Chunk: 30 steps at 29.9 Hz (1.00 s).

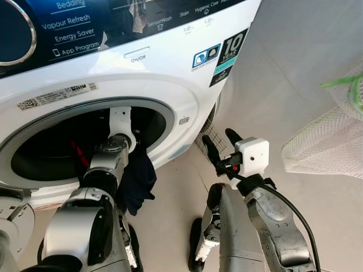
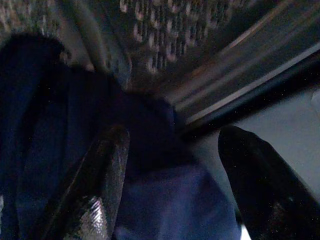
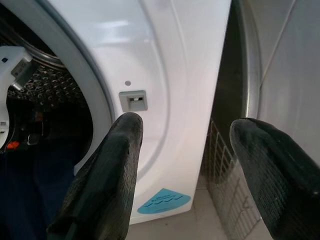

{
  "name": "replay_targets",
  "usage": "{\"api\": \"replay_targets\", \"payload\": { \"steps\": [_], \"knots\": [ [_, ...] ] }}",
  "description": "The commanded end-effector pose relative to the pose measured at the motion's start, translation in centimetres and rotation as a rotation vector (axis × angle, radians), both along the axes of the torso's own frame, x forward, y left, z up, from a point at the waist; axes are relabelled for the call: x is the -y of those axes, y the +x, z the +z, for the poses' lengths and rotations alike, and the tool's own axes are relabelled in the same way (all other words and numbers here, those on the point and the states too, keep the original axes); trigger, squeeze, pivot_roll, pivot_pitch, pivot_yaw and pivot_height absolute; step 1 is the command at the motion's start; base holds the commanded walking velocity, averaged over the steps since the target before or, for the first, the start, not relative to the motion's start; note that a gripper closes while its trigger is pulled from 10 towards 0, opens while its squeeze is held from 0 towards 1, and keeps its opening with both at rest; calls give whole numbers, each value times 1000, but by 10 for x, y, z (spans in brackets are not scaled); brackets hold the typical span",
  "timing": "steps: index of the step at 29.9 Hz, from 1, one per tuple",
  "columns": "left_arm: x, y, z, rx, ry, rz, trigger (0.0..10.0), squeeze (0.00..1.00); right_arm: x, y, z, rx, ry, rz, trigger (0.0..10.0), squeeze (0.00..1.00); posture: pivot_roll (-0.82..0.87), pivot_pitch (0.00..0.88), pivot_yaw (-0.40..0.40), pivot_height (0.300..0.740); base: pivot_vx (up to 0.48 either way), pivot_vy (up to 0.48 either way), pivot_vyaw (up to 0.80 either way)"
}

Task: Clothes washing

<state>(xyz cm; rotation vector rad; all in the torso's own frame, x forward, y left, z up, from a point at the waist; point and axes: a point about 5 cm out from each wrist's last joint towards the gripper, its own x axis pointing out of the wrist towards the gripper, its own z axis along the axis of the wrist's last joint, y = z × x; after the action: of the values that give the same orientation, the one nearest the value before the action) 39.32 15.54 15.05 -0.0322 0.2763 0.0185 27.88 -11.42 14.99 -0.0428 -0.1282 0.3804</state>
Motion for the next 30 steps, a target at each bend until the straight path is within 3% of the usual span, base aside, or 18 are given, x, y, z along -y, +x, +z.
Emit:
{"api": "replay_targets", "payload": {
  "steps": [1,6,11,12,13,14,17,22,27,30],
  "knots": [
    [2,-7,-9,-54,-17,10,10000,1000,1,-3,-6,-15,0,-6,10000,0,32,342,-78,511,0,0,0],
    [13,-25,-7,-111,-57,5,10000,1000,-1,-4,-8,-17,8,-7,10000,0,44,339,-70,511,0,0,0],
    [19,-33,-6,-131,-62,1,10000,1000,-2,-3,-8,-16,9,-5,10000,0,50,345,-71,511,0,0,0],
    [22,-37,-7,-141,-75,-3,10000,859,-2,-3,-8,-16,9,-6,10000,0,55,346,-71,511,0,0,0],
    [23,-39,-7,-145,-80,-3,10000,859,-2,-2,-8,-16,8,-6,10000,0,59,348,-71,511,0,0,0],
    [25,-42,-10,-158,-80,0,10000,0,-2,-2,-8,-16,9,-6,10000,0,59,348,-71,511,0,0,0],
    [28,-56,-22,-207,-56,16,10000,0,-2,-2,-8,-15,11,-5,10000,0,60,349,-72,511,0,0,0],
    [28,-63,-32,-227,-44,35,10000,0,-2,-2,-8,-14,10,-6,10000,0,57,350,-78,511,0,0,0],
    [19,-68,-40,-225,75,65,10000,0,1,0,-7,-10,8,-10,10000,0,58,354,-80,511,0,0,0],
    [10,-68,-41,-164,152,105,10000,0,1,0,-6,-7,10,-11,10000,0,59,357,-82,511,0,0,0]
  ]
}}
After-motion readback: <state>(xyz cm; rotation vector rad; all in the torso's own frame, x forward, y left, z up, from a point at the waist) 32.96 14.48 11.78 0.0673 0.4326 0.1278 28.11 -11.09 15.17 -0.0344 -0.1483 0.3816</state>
